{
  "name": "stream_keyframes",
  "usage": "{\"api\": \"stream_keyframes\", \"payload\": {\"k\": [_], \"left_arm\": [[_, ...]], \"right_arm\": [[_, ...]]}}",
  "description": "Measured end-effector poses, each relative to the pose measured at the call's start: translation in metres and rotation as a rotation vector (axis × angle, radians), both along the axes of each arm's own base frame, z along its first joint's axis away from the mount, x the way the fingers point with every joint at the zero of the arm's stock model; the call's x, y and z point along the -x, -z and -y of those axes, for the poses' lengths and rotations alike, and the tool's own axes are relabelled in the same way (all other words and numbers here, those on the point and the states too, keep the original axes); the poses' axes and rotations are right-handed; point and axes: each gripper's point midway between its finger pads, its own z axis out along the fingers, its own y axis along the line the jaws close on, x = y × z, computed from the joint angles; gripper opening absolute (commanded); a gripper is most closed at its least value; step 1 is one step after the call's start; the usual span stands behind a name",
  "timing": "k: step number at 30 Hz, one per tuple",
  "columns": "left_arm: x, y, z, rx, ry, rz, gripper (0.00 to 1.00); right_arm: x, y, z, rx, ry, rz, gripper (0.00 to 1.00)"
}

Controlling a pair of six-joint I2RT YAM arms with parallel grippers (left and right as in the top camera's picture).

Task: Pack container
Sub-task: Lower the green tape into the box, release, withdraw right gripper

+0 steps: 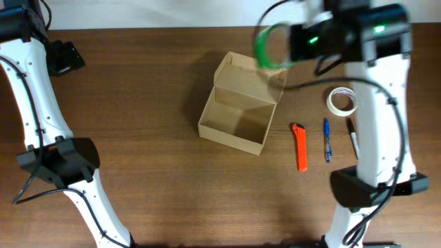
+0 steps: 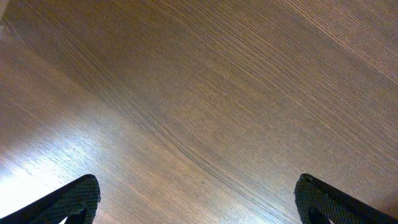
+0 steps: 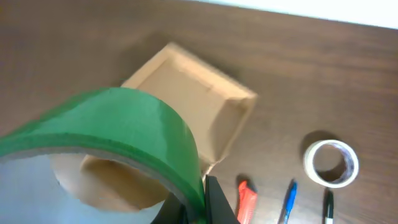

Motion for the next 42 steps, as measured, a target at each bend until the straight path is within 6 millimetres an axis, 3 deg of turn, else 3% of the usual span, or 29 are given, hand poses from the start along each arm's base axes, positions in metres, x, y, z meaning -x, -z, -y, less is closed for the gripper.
{"api": "stream_keyframes", "payload": {"k": [6, 13, 21, 27, 34, 42], "left_arm": [[0.0, 0.0, 0.0, 0.0, 0.0, 0.0, 1.0], [0.0, 0.0, 0.0, 0.0, 0.0, 0.0, 1.0], [0.0, 0.0, 0.0, 0.0, 0.0, 0.0, 1.0], [0.0, 0.0, 0.0, 0.0, 0.0, 0.0, 1.0], [0.0, 0.0, 0.0, 0.0, 0.0, 0.0, 1.0], [0.0, 0.0, 0.0, 0.0, 0.0, 0.0, 1.0]], "right_arm": [[0.001, 0.054, -0.038, 0.12, -0.1, -0.119, 0.04], [-0.018, 0.12, -0.051, 0.186, -0.111, -0.227, 0.04], [-0.029, 0.173, -0.063, 0.181, -0.124, -0.321, 0.04], [-0.025, 0.2, -0.074, 0.184, -0.147, -0.384, 0.04], [-0.016, 0.206, -0.094, 0.187, -0.192, -0.394, 0.04], [-0.006, 0.22, -0.092, 0.207, -0.197, -0.441, 0.04]]}}
